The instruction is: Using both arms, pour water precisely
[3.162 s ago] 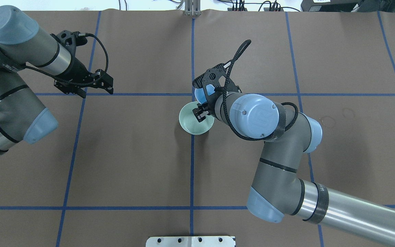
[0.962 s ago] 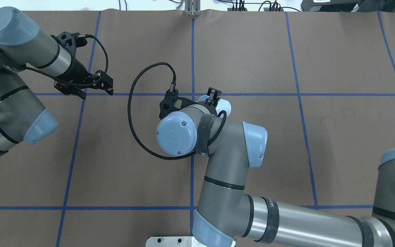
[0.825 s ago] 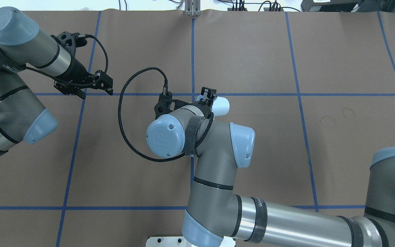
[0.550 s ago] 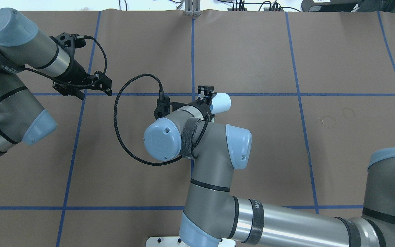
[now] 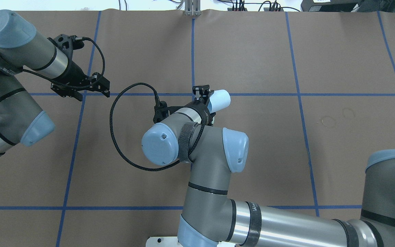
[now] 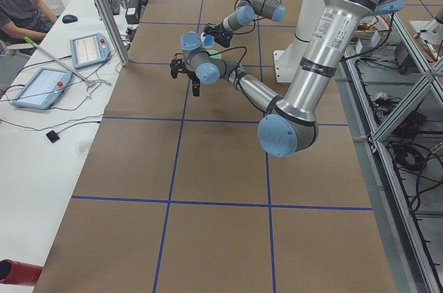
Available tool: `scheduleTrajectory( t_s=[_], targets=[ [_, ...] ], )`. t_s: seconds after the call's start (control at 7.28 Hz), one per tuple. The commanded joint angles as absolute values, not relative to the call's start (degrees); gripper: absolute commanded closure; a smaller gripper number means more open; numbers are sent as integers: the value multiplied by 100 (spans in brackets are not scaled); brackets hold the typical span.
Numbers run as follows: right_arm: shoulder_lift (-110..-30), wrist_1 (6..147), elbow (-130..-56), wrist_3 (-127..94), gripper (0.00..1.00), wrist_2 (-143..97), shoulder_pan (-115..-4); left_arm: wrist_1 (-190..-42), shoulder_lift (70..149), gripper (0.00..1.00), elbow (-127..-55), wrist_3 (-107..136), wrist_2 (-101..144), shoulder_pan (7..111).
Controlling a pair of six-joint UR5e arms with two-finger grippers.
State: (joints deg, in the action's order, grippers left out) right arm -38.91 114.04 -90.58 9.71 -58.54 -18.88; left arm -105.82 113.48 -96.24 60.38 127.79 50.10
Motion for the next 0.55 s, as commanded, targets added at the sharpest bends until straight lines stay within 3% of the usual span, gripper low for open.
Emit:
scheduleTrajectory(
  t_s=[0.0, 0.41],
  targets=[
    [-3893, 11408, -9018, 1256, 100, -5722, -1872, -10582, 11347, 1, -9624, 6038, 12779, 5010],
    [-3894, 11417, -8938, 1651, 100, -5450, -1819, -10582, 11347, 1, -9642, 6047, 12779, 5010]
  ],
)
